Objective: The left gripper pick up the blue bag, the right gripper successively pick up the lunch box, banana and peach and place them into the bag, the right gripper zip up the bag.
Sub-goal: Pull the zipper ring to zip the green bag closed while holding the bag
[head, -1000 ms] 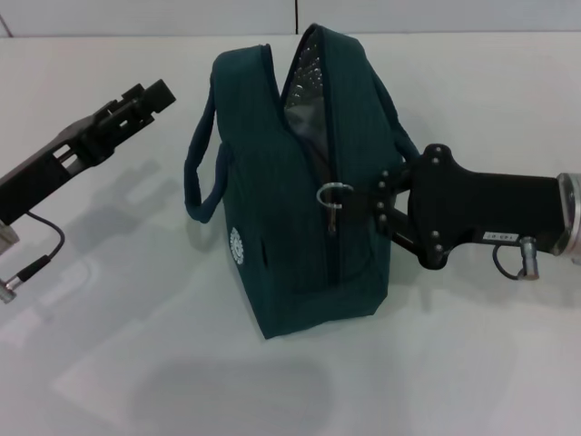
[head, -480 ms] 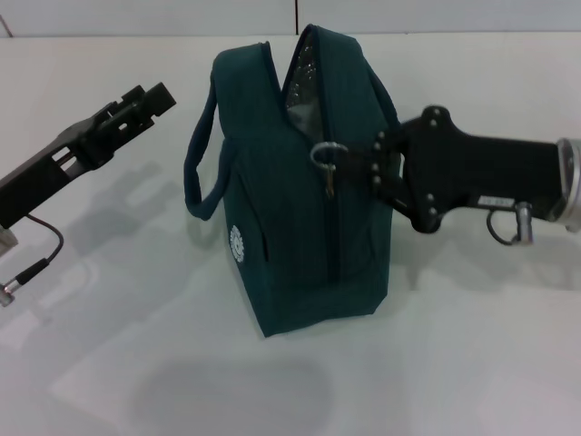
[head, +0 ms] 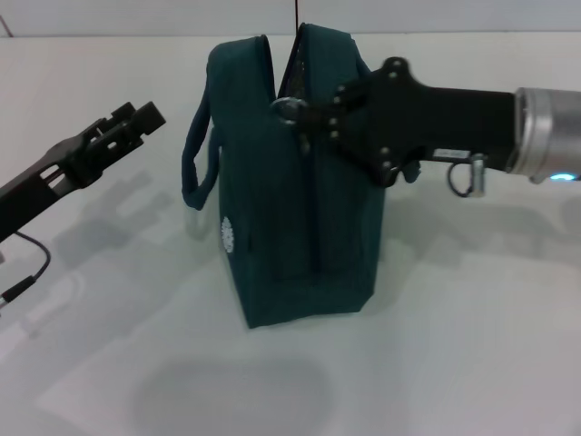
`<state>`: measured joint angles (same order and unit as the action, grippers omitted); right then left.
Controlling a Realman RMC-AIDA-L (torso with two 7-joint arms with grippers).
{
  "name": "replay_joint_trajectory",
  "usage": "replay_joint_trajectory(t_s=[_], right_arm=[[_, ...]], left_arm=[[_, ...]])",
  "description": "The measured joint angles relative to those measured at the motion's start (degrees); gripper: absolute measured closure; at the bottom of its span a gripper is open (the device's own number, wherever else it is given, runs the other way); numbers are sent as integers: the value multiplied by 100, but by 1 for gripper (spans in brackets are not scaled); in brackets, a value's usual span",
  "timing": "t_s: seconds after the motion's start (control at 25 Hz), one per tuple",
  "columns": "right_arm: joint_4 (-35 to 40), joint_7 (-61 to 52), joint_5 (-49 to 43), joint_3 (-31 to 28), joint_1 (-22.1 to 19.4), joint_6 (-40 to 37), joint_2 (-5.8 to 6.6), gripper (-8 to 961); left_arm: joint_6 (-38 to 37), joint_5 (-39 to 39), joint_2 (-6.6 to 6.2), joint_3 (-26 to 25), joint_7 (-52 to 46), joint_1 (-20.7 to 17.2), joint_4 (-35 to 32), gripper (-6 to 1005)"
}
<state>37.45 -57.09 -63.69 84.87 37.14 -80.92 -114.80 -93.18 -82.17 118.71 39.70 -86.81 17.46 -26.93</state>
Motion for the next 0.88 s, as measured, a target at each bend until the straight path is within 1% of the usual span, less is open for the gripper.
replay_joint_trajectory(t_s=[0.08,0.2,0.44,0.56,0.64,0.76,0.88], right_arm=[[7,12,-97,17,100,20,-54,934],[8,24,-129,125,303,122,-103,933],[-21,31,-115,213,450,389,-122,933],[-30,32,-103,243,458,489,-134,933],[-32,32,-89,307,469,576,-139,933],[-34,32,-79,370,513,668,-140,933],[-36,32,-71,376,524,684,-140,933]], left_arm=[[-44,-4,-49,4,12,-55,-4,108],[-190,-56,-113,9,14,-152,-9,108],[-428,-249,-196,11,-19,-195,-24,108],[-458,-529,-232,16,-76,-174,-48,109],[-488,-787,-239,18,-224,-146,-145,109],[-570,-1145,-209,20,-490,-93,-380,109],[-703,-1233,-159,23,-584,7,-471,110]])
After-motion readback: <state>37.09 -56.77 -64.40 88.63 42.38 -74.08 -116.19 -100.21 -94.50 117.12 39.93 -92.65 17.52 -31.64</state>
